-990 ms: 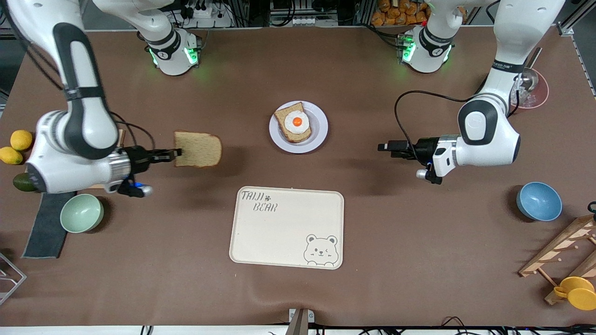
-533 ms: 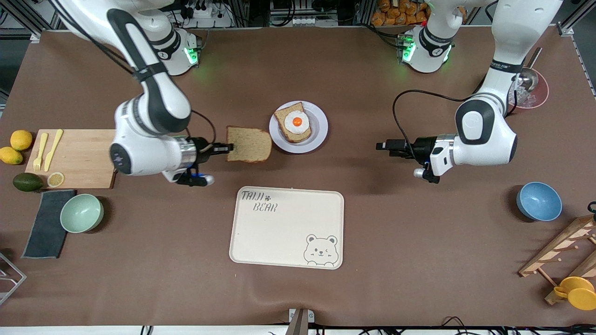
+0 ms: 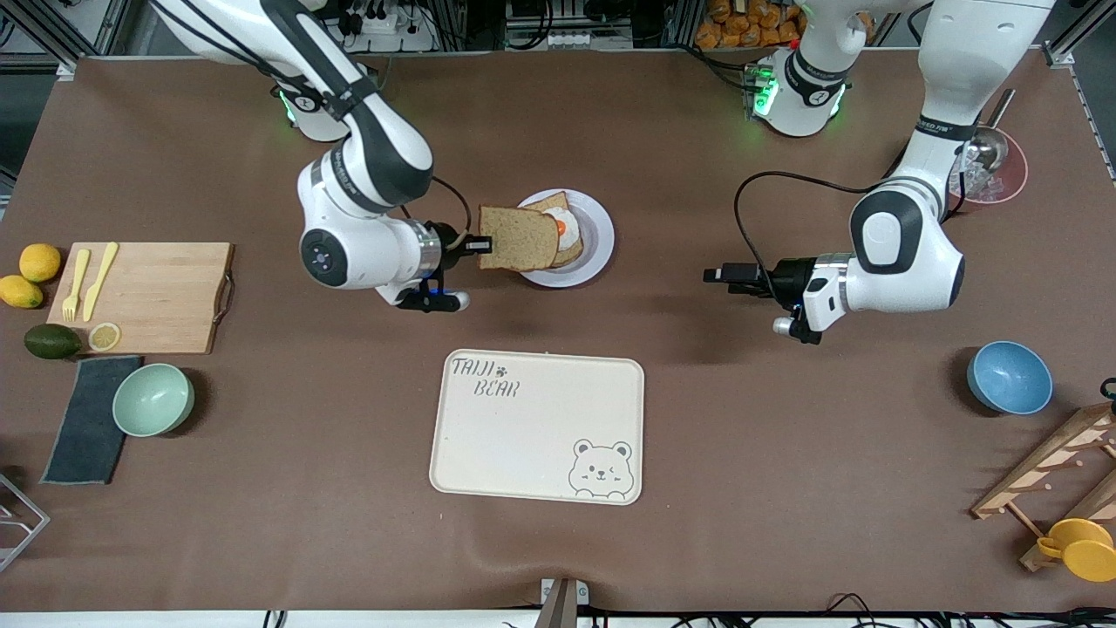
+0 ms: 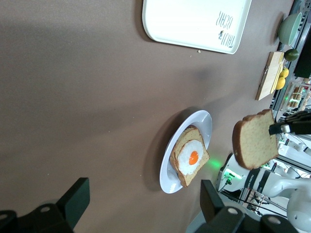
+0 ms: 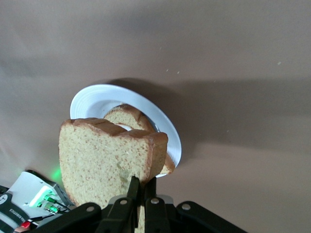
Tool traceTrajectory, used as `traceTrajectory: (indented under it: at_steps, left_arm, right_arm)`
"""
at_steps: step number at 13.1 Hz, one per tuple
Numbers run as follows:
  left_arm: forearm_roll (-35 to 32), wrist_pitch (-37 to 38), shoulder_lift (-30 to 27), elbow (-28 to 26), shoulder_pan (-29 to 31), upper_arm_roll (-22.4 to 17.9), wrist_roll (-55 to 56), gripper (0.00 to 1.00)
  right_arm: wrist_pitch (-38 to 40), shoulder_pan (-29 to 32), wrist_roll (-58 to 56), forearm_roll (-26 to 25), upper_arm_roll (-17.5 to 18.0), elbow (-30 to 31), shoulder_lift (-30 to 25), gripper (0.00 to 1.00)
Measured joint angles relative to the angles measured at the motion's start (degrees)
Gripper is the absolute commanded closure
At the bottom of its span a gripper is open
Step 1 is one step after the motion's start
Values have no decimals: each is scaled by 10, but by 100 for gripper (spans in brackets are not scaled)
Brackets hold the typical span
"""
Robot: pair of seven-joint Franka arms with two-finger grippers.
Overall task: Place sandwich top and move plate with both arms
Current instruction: 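Lower the bread onto the egg toast and open the right gripper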
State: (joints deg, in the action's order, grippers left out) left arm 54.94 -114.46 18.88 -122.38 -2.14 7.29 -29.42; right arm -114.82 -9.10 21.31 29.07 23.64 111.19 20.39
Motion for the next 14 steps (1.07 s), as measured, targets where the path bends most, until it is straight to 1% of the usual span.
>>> traceTrajectory:
  at_steps: [2,4,7,10,11,13,14]
  left_arm:
    - [0,0,1,0,0,0,0,0]
    - [0,0,2,0,0,0,0,0]
    - [0,0,5,0,0,0,0,0]
    - [0,0,7,0,0,0,0,0]
    - [0,0,9,0,0,0,0,0]
    - [0,-1,14,0,-3,1,0,0]
    - [0,-3,16,0,-5,1,0,0]
  right_arm:
    - [-26,-1,22,-20,27,15,0,100]
    - [-61,-7,29,-34,41,38,0,100]
    - [-110,-22,29,-40,50,65,6,100]
    - [-145,-53,54,-49,51,73,16,100]
    - [-152,-59,61,-51,51,73,20,97]
    - [-163,-63,91,-56,51,73,34,57]
    - [-169,-63,107,-56,50,73,41,28]
